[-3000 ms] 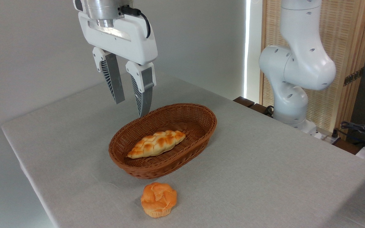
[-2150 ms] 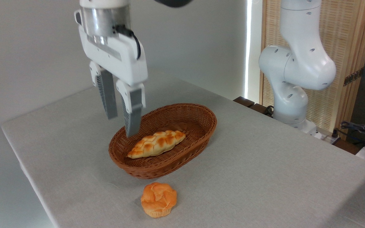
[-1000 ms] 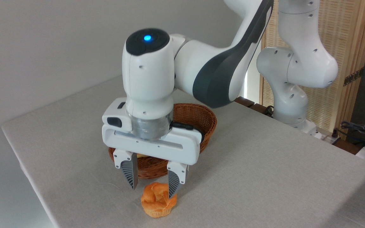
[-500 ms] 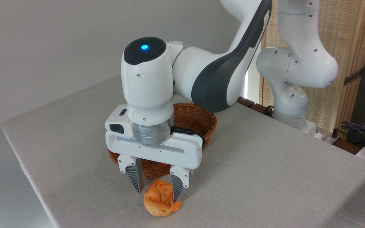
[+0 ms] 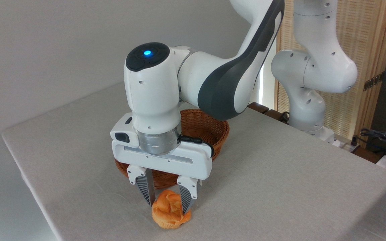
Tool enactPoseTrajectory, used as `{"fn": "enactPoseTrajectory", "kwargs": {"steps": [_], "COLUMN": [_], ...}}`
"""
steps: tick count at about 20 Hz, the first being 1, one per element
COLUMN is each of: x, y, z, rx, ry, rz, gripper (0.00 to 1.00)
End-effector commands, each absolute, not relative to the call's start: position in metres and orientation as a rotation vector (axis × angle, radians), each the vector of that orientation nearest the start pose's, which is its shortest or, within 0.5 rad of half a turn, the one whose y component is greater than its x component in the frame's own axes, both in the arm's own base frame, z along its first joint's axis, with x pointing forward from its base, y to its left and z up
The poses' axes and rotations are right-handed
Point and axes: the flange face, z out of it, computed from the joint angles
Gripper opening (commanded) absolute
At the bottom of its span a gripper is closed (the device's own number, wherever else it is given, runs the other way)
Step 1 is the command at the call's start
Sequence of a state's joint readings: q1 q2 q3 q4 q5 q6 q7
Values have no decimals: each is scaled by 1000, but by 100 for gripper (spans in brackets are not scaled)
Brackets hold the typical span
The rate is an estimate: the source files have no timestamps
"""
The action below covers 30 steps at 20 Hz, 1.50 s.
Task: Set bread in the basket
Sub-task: 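Lower the gripper around the orange bun and close on it, then lift the held orange bun up above the wicker basket, then lower the bun into the basket beside the long roll and release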
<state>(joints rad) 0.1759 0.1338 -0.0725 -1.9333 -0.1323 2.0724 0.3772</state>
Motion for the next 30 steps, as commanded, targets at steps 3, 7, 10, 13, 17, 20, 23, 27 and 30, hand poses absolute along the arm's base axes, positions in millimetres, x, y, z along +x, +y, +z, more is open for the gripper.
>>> {"fn": "enactPoseTrajectory", "kwargs": {"steps": [3, 7, 10, 13, 17, 20, 23, 27, 30], "x": [588, 589, 592, 602, 606, 587, 547, 485, 437], "y": [52, 53, 55, 56, 56, 50, 32, -41, -72], "z": [417, 418, 427, 453, 499, 539, 580, 586, 563], "rx": [-3237, -3237, -3234, -3220, -3180, -3159, -3145, -3102, -3035], "ry": [356, 355, 352, 354, 373, 436, 620, 1046, 1232], "rz": [-58, -64, -94, -179, -309, -331, -235, 143, 249], "gripper": [18, 17, 17, 18, 28, 29, 32, 33, 58]}}
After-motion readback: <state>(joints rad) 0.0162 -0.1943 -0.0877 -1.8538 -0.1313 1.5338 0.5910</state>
